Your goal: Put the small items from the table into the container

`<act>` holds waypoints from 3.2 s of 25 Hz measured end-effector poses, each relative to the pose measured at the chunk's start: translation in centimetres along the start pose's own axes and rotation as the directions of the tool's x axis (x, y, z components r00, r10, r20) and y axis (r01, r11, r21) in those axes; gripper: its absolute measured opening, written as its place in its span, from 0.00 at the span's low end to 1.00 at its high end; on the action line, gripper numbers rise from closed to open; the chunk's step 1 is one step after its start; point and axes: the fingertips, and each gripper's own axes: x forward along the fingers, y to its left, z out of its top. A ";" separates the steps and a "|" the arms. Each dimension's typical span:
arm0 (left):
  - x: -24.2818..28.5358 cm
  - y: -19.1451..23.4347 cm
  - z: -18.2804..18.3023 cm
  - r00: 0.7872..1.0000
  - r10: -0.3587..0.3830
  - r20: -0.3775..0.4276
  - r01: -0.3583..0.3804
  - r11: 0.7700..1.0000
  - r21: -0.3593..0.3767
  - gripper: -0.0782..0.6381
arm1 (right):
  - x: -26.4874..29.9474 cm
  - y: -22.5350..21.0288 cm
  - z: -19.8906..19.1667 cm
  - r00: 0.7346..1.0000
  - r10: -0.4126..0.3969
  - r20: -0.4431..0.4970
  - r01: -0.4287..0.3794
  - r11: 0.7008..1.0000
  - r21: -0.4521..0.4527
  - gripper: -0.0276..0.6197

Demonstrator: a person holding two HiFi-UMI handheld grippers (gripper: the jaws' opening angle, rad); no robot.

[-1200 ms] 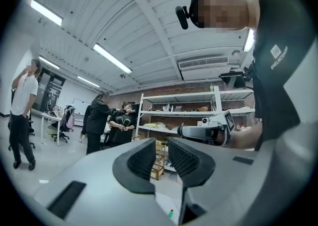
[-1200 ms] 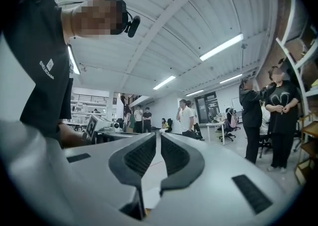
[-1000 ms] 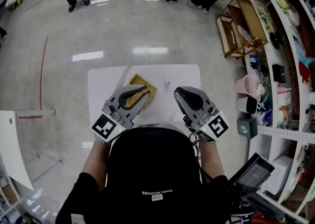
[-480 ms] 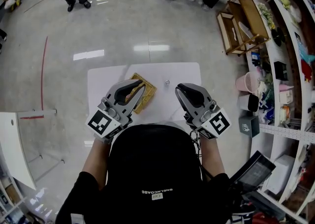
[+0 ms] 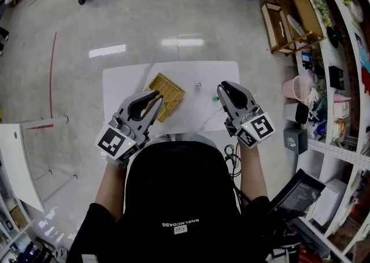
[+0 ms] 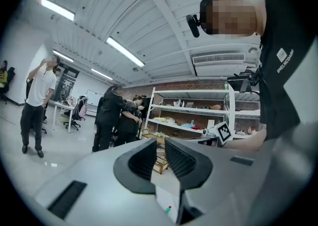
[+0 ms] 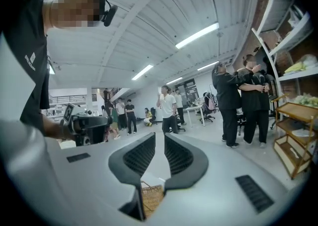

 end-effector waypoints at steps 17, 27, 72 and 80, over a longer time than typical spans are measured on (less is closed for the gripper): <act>1.2 -0.6 -4.8 0.976 0.173 -0.130 -0.182 0.981 -0.061 0.16 | 2.5 -8.3 -17.8 0.910 0.023 -0.415 -0.035 0.999 -0.020 0.24; -0.7 0.1 -7.1 0.942 0.288 -0.175 -0.307 0.948 -0.090 0.16 | 5.7 -10.5 -29.3 0.781 0.086 -0.618 -0.074 0.996 0.044 0.29; 0.4 3.7 -19.3 0.864 0.400 -0.306 -0.473 0.854 -0.217 0.20 | 11.5 -17.6 -56.5 0.286 0.016 -0.958 -0.269 0.961 -0.064 0.40; 0.4 3.5 -20.3 0.860 0.405 -0.310 -0.480 0.848 -0.225 0.20 | 11.7 -18.2 -57.4 0.274 0.014 -0.962 -0.254 0.965 -0.058 0.40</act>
